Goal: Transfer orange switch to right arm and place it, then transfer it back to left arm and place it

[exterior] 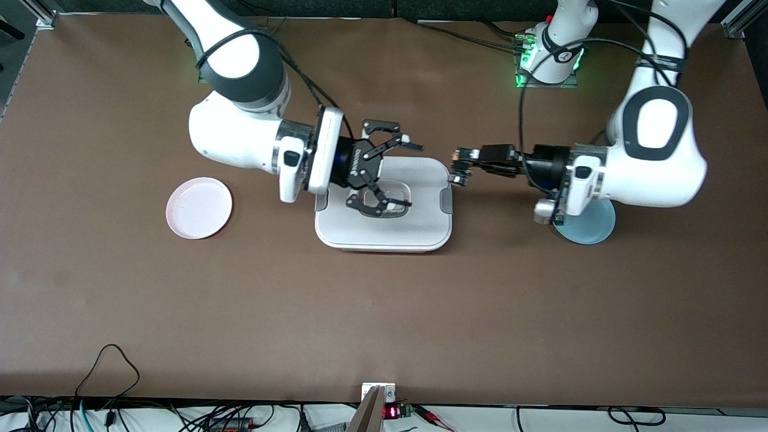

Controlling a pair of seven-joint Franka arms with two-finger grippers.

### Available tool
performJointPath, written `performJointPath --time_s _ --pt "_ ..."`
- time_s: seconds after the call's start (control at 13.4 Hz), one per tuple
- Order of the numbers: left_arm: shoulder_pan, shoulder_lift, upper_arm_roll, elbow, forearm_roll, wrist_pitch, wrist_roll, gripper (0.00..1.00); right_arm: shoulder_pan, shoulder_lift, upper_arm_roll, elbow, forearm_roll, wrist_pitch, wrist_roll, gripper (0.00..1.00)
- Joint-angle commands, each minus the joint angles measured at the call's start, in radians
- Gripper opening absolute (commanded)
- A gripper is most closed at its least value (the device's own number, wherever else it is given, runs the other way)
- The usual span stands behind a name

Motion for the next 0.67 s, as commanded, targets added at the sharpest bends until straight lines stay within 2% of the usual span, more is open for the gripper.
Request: performJointPath --time_s 0.0,0.3,0.6 --pt "0.035 0.002 -0.008 0.025 0.166 -0.07 0.132 0.05 -0.093 -0.092 0.004 -0.142 -0.02 -0.053 -0.007 1.0" --pt "0.068 -0.001 -0.006 0.043 0.449 -0.155 0.348 0.05 -0.238 -0.189 0.002 -0.308 -0.079 -0.115 -0.004 1.0" --pt "0.076 -0.007 -0.013 0.075 0.768 -0.184 0.599 0.04 -0.312 -0.204 -0.004 -0.35 -0.109 -0.121 0.01 1.0"
